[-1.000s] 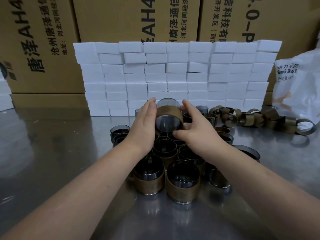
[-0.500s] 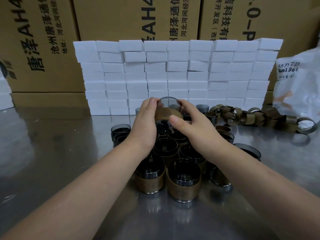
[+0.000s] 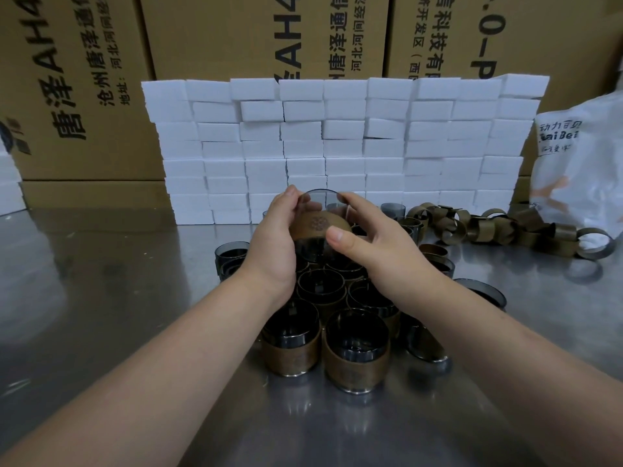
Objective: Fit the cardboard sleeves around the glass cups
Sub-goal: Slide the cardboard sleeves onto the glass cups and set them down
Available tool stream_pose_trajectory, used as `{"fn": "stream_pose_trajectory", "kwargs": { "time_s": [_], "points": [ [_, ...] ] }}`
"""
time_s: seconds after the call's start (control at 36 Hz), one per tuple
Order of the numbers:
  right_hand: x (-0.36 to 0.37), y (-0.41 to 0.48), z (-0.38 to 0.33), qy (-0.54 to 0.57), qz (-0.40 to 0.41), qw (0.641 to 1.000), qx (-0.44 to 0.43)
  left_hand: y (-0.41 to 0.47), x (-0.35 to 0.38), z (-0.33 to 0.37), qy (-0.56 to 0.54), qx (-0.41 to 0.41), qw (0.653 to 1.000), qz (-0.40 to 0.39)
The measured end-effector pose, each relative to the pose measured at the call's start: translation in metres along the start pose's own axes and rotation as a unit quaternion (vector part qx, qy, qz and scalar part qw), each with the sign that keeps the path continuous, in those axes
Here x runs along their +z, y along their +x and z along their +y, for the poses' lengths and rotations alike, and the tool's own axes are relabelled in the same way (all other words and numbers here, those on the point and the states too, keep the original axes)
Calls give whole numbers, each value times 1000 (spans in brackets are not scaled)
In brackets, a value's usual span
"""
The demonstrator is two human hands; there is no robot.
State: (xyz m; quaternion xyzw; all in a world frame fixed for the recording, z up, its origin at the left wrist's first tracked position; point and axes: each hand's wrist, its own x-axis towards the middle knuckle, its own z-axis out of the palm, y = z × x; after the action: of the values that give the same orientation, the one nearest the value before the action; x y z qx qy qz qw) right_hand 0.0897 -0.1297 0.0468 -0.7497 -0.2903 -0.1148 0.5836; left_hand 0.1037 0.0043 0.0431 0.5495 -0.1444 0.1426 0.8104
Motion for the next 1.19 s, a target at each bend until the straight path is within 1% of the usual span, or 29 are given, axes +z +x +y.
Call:
{"fn": "stream_pose_trajectory", "kwargs": {
  "time_s": [0.36, 0.58, 0.75, 0.92, 1.19],
  "points": [
    [0, -1, 3, 12, -10, 1000, -7, -1, 0, 3, -11, -55, 998, 20],
    [-1, 0, 3, 38, -20, 999, -10, -2, 2, 8, 50, -35, 998, 30],
    [2, -1, 2, 35, -15, 999, -8, -2, 2, 10, 89, -16, 995, 37],
    [2, -1, 0, 31, -12, 999, -3, -1, -1, 8, 108, -3, 994, 14],
    [1, -1, -1, 41, -17, 999, 2, -3, 0, 11, 117, -1, 993, 24]
  ]
}}
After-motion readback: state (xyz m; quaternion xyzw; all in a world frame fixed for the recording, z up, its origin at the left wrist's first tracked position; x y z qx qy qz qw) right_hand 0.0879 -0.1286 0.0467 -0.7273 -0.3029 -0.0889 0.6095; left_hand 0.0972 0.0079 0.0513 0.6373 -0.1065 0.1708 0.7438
